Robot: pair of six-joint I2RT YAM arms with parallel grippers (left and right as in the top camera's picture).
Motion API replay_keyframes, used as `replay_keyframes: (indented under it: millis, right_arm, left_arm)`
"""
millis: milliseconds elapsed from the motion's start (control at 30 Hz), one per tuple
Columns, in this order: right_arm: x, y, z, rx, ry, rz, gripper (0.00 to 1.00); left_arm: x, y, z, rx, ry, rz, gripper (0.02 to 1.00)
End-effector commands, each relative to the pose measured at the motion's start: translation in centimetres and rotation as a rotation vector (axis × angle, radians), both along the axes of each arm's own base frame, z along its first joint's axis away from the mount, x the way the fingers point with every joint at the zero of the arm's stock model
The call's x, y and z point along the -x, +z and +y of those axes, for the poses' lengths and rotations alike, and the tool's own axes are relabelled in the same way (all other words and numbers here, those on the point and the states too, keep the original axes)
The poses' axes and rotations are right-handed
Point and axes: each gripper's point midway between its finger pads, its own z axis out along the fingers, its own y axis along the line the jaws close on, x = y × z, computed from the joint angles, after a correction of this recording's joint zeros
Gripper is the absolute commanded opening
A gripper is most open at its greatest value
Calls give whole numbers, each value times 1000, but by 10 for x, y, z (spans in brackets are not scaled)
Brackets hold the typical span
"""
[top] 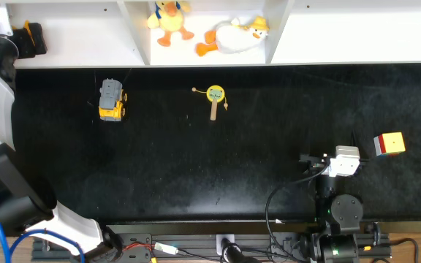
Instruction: Store Toys
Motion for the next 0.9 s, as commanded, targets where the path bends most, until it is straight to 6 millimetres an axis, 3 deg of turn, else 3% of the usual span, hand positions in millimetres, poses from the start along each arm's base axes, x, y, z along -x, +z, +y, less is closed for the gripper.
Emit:
replay_keyframes:
  millis: [33, 633, 900]
  right_arm:
    - [0, -3, -2, -7, -6, -2, 996]
    - [0, -3, -2, -7, -6, -1, 996]
    - [0, -3, -2, -7, -6, -1, 993]
  left_arm:
    - [-5, 1, 1, 0, 1, -8, 998]
    - [-18, 21, -1, 9, -21, -110, 998]
    - [-25, 3, -3, 53, -30, -104, 998]
